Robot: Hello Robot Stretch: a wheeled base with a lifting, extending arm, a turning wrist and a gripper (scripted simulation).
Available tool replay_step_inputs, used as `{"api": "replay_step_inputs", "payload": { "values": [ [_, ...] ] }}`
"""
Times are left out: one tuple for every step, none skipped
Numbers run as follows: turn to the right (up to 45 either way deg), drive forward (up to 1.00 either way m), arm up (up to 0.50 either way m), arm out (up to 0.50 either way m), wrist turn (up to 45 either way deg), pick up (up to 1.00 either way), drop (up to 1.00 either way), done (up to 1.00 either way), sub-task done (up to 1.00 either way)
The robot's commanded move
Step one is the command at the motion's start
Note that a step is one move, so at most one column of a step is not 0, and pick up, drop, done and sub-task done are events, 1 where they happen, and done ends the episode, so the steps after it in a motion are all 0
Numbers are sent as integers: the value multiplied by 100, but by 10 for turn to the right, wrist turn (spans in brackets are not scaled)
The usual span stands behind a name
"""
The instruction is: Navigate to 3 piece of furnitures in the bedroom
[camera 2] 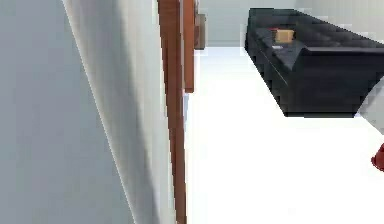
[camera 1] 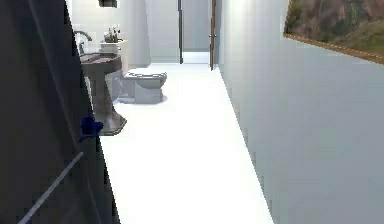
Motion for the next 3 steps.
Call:
{"api": "replay_step_inputs", "payload": {
  "values": [
    [0, 100, 0, 0, 0, 0, 0, 0, 0],
    [0, 100, 0, 0, 0, 0, 0, 0, 0],
    [0, 100, 0, 0, 0, 0, 0, 0, 0]
  ]
}}
